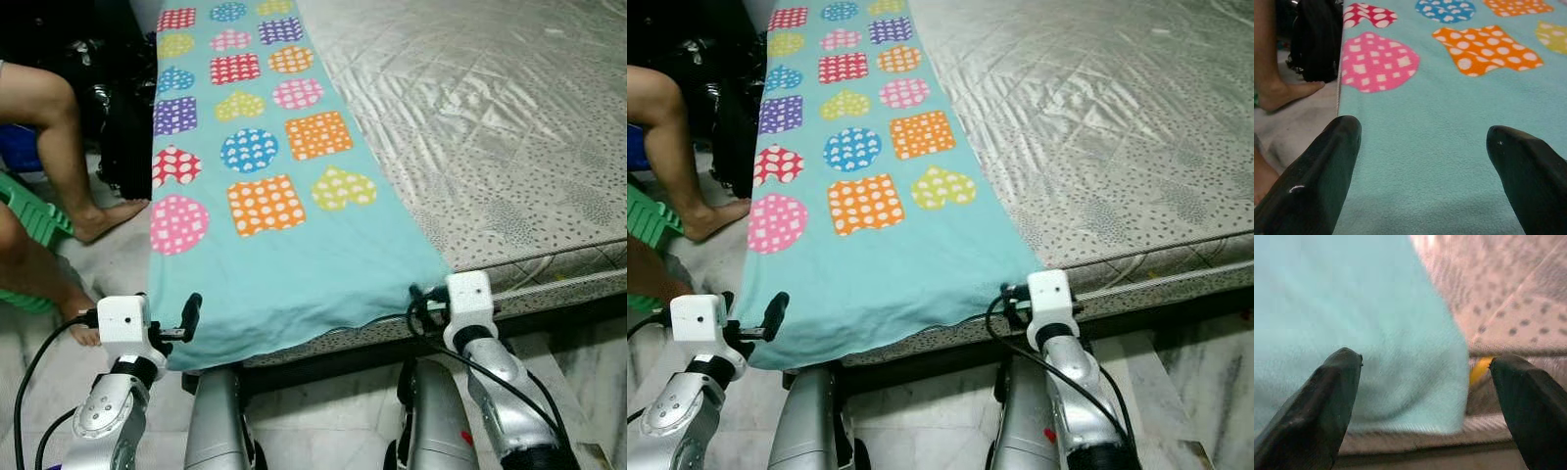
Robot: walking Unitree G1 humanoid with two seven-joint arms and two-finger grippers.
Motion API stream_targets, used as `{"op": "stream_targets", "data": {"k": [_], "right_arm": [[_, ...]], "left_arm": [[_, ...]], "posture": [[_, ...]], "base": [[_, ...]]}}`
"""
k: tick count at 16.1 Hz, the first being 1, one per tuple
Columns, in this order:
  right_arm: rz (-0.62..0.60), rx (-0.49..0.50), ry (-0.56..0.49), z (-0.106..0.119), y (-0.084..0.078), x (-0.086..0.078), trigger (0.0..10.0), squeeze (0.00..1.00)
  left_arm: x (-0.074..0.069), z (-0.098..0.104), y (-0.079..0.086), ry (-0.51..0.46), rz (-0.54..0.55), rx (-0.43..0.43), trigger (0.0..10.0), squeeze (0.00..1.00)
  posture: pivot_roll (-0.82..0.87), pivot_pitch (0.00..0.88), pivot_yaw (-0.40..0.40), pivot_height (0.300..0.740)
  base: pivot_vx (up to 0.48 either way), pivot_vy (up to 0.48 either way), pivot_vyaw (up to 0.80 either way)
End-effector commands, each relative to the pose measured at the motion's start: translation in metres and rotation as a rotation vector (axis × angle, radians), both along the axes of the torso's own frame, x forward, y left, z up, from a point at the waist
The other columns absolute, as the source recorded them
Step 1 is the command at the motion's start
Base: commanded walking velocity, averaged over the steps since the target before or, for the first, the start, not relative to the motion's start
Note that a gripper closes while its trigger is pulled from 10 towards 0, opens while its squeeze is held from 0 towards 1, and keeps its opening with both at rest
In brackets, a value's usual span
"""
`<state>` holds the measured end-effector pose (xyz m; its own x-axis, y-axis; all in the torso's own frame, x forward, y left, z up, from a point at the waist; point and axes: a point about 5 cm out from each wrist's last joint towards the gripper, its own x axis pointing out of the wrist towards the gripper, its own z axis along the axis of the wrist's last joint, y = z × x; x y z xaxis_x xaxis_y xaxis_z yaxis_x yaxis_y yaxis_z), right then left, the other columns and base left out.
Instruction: Clean up the room
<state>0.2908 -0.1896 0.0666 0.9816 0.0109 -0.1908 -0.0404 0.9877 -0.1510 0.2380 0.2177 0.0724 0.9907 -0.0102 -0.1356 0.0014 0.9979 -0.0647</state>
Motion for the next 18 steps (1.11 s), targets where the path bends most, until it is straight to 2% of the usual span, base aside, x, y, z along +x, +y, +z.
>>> {"op": "stream_targets", "data": {"k": [1, 3, 6, 8, 11, 18], "right_arm": [[-0.011, 0.076, -0.058, 0.009, 0.003, -0.002, 10.0, 0.0], [-0.002, 0.164, -0.083, 0.017, 0.011, -0.005, 10.0, 0.0], [0.055, 0.201, -0.124, 0.029, 0.021, -0.005, 10.0, 0.0], [0.1, 0.279, -0.194, 0.047, 0.029, 0.003, 10.0, 0.0], [0.1, 0.303, -0.213, 0.056, 0.03, 0.013, 10.0, 0.0], [0.105, 0.309, -0.219, 0.06, 0.027, 0.018, 10.0, 0.0]], "left_arm": [[-0.002, -0.003, 0.004, 0.01, 0.012, 0.016, 10.0, 0.0], [-0.001, -0.007, 0.002, 0.013, 0.003, 0.025, 10.0, 0.0], [0.0, -0.011, 0.001, 0.019, 0.001, 0.011, 10.0, 0.0], [0.001, -0.013, 0.0, 0.018, 0.002, 0.009, 10.0, 0.0], [0.004, -0.015, -0.002, 0.014, 0.001, 0.005, 10.0, 0.0], [0.009, -0.017, -0.003, 0.001, -0.001, 0.003, 10.0, 0.0]], "posture": [[-0.07, 0.109, 0.061, 0.535], [-0.07, 0.085, 0.06, 0.535], [-0.08, 0.053, 0.054, 0.535], [-0.08, 0.025, 0.053, 0.535], [-0.08, 0.008, 0.049, 0.575], [-0.09, 0.0, 0.051, 0.642]], "base": [[0.0, 0.0, 0.0], [0.0, 0.0, 0.0], [0.0, 0.0, 0.0], [0.0, 0.0, 0.0], [0.0, 0.0, 0.0], [0.0, 0.0, 0.0]]}}
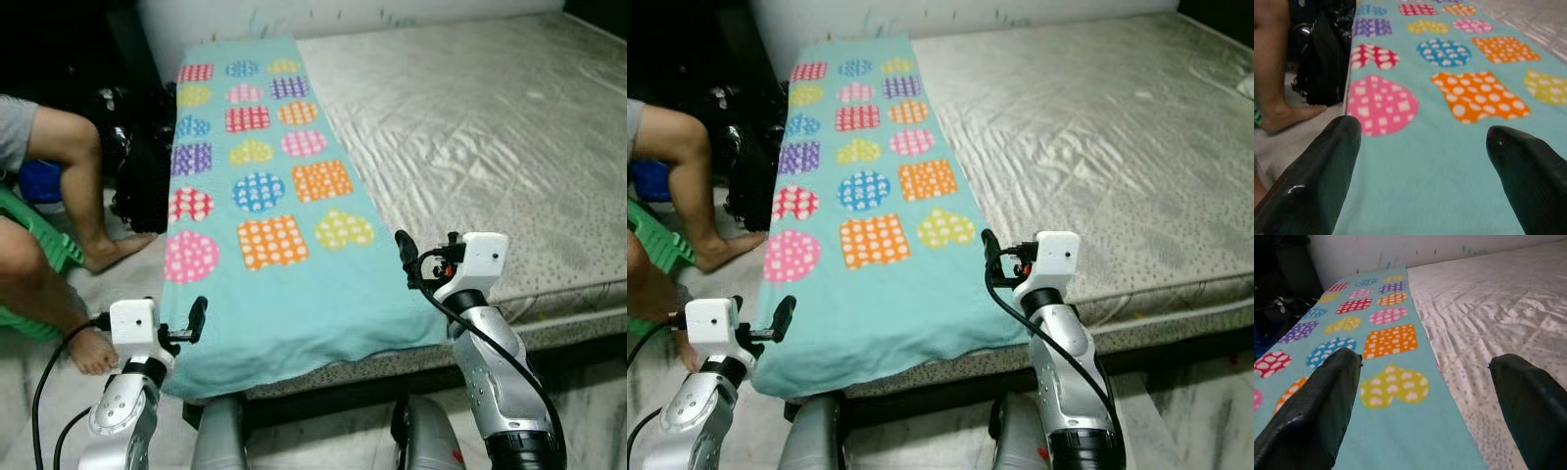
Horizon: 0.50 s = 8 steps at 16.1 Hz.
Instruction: Clean up the room
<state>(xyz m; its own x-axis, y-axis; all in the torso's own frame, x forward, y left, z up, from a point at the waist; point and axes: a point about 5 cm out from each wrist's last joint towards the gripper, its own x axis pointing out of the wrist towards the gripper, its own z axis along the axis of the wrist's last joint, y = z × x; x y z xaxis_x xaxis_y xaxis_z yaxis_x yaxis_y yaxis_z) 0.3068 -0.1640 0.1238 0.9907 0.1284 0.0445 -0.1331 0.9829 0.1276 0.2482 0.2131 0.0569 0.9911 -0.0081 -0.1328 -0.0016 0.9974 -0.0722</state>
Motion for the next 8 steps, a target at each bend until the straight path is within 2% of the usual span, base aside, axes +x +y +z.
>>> {"op": "stream_targets", "data": {"k": [1, 4, 8], "right_arm": [[0.008, 0.011, -0.006, 0.0037, 0.0014, 0.0027, 10.0, 0.0], [-0.007, 0.018, 0.0, 0.0029, 0.0, 0.0043, 10.0, 0.0], [-0.019, 0.012, 0.008, -0.0004, -0.0038, 0.0043, 10.0, 0.0]], "left_arm": [[-0.0005, -0.001, 0.0014, 0.002, -0.004, 0.011, 10.0, 0.0], [0.0052, 0.0033, 0.0014, -0.025, -0.006, 0.021, 10.0, 0.0], [0.0067, 0.0025, 0.0024, -0.032, 0.001, 0.022, 10.0, 0.0]], "posture": [[-0.09, 0.0, 0.051, 0.647], [-0.11, 0.0, 0.056, 0.695], [-0.11, 0.0, 0.056, 0.738]], "base": [[0.0, 0.0, 0.0], [0.0, 0.0, 0.0], [0.0, 0.0, 0.0]]}}
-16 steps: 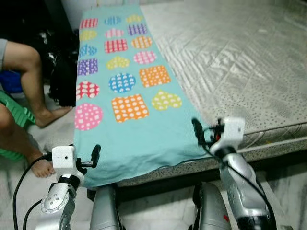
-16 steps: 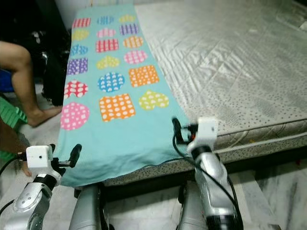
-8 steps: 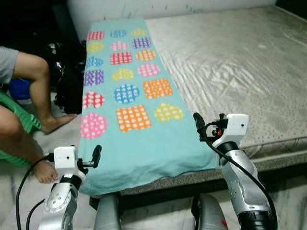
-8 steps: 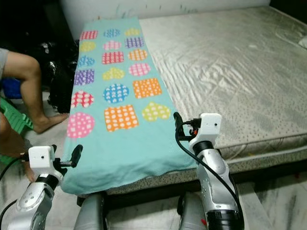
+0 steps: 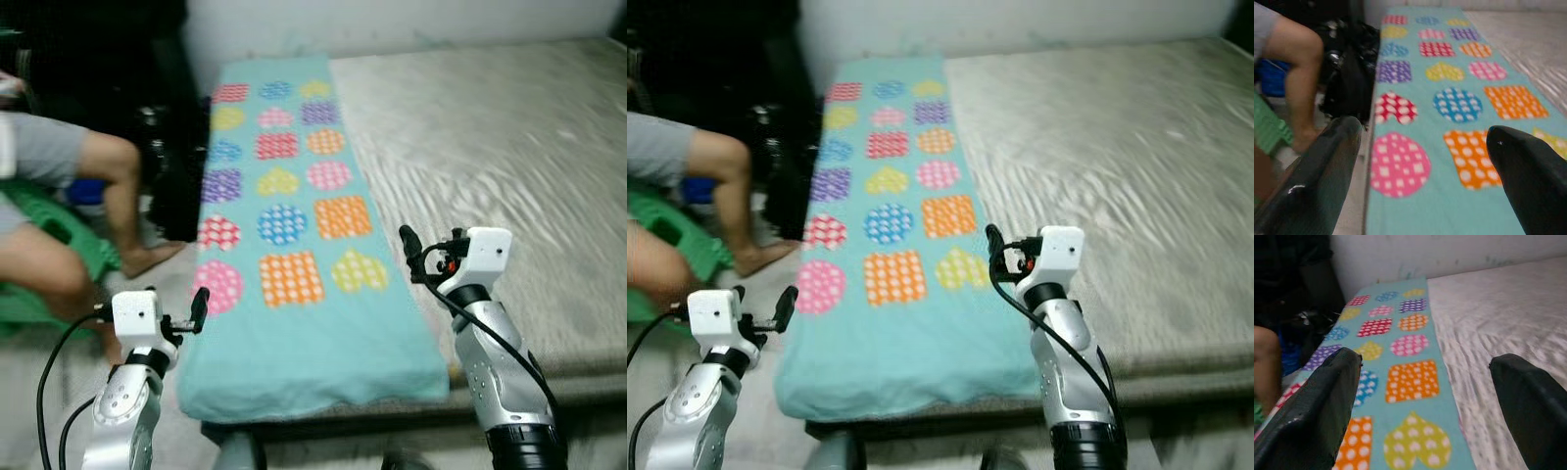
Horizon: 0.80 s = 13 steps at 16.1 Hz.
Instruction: Clean up the room
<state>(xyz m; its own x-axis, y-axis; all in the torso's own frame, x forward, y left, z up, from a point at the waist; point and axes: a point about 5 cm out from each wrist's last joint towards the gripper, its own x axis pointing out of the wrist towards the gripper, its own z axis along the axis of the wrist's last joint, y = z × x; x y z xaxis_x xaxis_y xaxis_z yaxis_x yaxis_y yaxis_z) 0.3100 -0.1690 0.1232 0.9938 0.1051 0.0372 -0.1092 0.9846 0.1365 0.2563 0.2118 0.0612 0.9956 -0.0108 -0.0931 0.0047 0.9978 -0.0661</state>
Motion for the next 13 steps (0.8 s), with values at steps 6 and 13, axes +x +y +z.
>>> {"op": "stream_targets", "data": {"k": [6, 13], "right_arm": [[-0.004, -0.023, 0.026, -0.009, 0.0, 0.0, 10.0, 0.0], [-0.064, -0.068, 0.111, -0.038, -0.001, -0.007, 10.0, 0.0]], "left_arm": [[0.001, -0.002, 0.003, 0.002, 0.006, 0.012, 10.0, 0.0], [0.006, -0.009, 0.001, 0.045, -0.008, -0.011, 10.0, 0.0]], "posture": [[-0.11, 0.0, 0.055, 0.74], [-0.1, 0.0, 0.049, 0.74]], "base": [[0.0, 0.0, 0.0], [0.0, 0.0, 0.0]]}}
